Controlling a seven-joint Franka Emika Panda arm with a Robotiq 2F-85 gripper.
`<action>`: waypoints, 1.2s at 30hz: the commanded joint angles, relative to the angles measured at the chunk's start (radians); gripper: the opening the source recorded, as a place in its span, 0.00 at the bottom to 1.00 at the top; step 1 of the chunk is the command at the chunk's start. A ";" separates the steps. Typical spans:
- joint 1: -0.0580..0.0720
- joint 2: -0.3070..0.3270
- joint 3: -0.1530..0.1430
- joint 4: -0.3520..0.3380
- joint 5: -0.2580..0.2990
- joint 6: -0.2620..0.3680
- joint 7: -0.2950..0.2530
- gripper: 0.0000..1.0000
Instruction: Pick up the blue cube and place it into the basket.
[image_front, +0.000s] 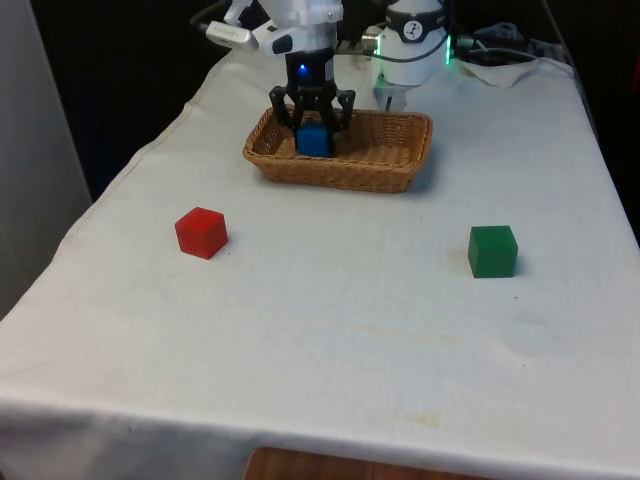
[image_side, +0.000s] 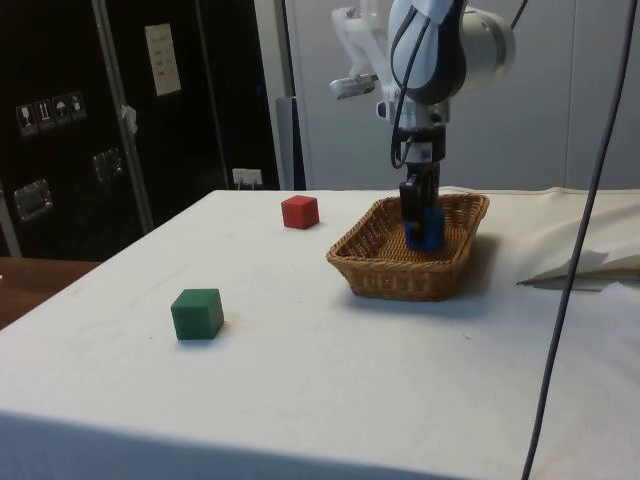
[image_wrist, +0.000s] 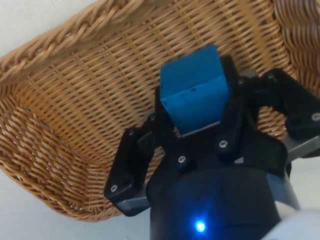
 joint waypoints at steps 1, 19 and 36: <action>-0.001 -0.003 0.001 -0.001 0.004 0.001 -0.001 0.17; 0.007 -0.021 -0.008 0.000 -0.018 -0.013 0.014 1.00; 0.011 -0.172 0.013 0.015 -0.071 -0.146 0.044 1.00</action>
